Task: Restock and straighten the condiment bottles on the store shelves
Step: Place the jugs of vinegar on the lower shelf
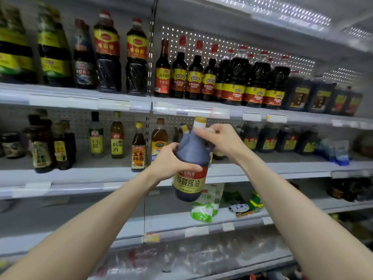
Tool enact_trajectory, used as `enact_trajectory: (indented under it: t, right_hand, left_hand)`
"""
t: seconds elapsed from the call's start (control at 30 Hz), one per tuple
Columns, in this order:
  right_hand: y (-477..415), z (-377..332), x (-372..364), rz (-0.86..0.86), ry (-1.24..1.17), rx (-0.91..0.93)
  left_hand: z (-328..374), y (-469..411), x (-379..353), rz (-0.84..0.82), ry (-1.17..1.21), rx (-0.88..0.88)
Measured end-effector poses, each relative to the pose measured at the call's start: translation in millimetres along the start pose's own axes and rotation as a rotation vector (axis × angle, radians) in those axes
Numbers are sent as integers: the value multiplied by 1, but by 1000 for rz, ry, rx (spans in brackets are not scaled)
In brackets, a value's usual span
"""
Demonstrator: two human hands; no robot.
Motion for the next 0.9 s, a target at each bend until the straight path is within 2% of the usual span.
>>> enact_trajectory:
  t: [0.23,0.53,0.9]
  right_hand:
    - [37,29,88,24,81,8]
    - [68,80,214,-46,109,83]
    - [12,172,267,-93,-1,37]
  left_hand:
    - [36,-36,-85,21,-57,-19]
    - [82,-93,-208,97,-85,6]
    - [56,-187,-249,158,-114,73]
Point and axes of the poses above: each hand's wrist, its own y-axis away from the middle knuckle, its own x-axis out of the back of the hand, z = x × y, the point moved 5 cm from there along -y, towards the middle knuckle, and after that the axes turned 12 degrees about -z, right-handed, at the moved point
